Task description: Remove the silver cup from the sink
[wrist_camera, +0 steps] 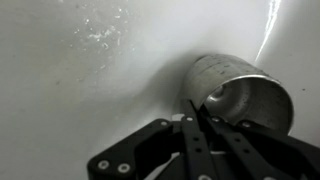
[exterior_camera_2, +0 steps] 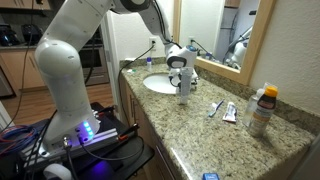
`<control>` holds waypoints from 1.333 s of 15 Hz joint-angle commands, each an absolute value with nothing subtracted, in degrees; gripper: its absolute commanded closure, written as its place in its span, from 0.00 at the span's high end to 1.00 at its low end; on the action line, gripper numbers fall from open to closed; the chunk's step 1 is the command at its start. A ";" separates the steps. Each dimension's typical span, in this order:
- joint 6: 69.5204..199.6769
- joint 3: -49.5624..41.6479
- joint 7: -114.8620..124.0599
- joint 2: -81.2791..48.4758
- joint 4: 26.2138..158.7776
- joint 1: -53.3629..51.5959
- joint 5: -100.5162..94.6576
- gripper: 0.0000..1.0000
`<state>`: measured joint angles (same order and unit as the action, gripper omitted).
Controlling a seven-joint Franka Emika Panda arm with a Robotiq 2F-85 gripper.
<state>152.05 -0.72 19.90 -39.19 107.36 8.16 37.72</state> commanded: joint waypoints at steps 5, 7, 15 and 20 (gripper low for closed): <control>145.57 -11.64 23.24 -20.68 120.94 1.09 12.58 0.01; 144.19 -13.52 23.76 -16.22 123.32 0.11 5.09 0.01; 137.25 -12.30 27.10 -4.92 120.12 3.17 -3.61 0.01; 134.08 -13.30 42.28 -13.04 108.24 4.98 -6.46 0.01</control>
<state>137.75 -13.11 35.12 -6.65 116.41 3.62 -5.41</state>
